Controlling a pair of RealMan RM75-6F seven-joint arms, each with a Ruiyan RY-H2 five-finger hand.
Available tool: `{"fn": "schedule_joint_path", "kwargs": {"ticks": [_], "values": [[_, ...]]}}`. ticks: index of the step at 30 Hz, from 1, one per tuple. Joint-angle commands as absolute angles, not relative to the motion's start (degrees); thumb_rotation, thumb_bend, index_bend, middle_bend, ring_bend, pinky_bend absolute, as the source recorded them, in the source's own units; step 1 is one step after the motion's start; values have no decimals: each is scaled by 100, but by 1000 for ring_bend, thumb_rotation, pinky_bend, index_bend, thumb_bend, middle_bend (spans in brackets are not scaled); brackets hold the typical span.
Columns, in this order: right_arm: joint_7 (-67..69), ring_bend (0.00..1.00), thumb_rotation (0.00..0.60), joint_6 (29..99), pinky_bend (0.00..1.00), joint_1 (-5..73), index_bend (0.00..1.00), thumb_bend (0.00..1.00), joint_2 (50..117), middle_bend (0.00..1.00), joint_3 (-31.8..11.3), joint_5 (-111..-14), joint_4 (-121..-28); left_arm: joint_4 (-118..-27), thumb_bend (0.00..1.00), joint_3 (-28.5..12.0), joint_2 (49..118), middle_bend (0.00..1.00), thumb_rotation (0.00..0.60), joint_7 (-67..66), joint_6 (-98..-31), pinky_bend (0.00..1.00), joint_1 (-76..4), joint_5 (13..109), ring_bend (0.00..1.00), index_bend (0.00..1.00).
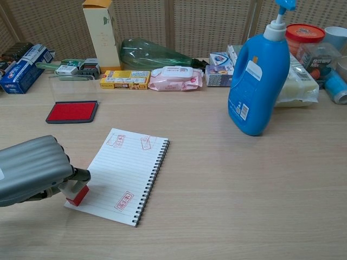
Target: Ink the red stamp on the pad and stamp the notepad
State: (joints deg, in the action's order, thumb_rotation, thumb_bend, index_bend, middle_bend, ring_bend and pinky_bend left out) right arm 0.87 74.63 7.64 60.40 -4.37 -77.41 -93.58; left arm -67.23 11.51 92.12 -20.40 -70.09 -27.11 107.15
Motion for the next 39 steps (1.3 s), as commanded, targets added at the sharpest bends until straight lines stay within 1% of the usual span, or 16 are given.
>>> {"fn": "schedule_joint_path", "kwargs": {"ticks": [1, 7, 13, 19, 21, 26, 29, 39], "values": [[77, 0, 600, 7460, 0, 765, 123, 0, 6045, 10, -433, -7743, -9361, -6698, 402, 1142, 9232, 1000, 600, -2022, -7006, 1000, -2709, 10706, 1000, 605], [54, 0, 600, 7468, 0, 762, 123, 0, 6053, 10, -432, -7738, -9364, -6732, 402, 1102, 9219, 1000, 600, -2023, -7099, 1000, -2703, 10726, 1000, 605], [29, 0, 600, 7470, 0, 763, 123, 0, 6062, 10, -425, -7745, -9367, -7221, 402, 1019, 8896, 1000, 600, -2135, -7380, 1000, -2725, 10837, 1000, 605], [24, 0, 600, 7474, 0, 759, 123, 0, 6062, 10, -424, -7742, -9375, -7769, 402, 777, 8421, 1000, 600, -2265, -7675, 1000, -2748, 10816, 1000, 605], [24, 0, 600, 7477, 0, 758, 123, 0, 6061, 10, -422, -7748, -9379, -7891, 402, 678, 8277, 1000, 600, -2298, -7702, 1000, -2763, 10753, 1000, 605], [17, 0, 600, 7476, 0, 759, 123, 0, 6062, 10, -420, -7750, -9380, -7996, 402, 579, 8143, 1000, 600, -2279, -7689, 1000, -2775, 10652, 1000, 605], [-2, 0, 600, 7471, 0, 760, 123, 0, 6069, 10, -411, -7757, -9388, -7794, 403, 384, 8159, 1000, 600, -2172, -7427, 1000, -2803, 10233, 1000, 605], [-29, 0, 600, 7437, 0, 775, 123, 0, 6087, 10, -413, -7728, -9369, -6883, 402, 39, 8598, 1000, 600, -1783, -6856, 1000, -2863, 9390, 1000, 605]]}}
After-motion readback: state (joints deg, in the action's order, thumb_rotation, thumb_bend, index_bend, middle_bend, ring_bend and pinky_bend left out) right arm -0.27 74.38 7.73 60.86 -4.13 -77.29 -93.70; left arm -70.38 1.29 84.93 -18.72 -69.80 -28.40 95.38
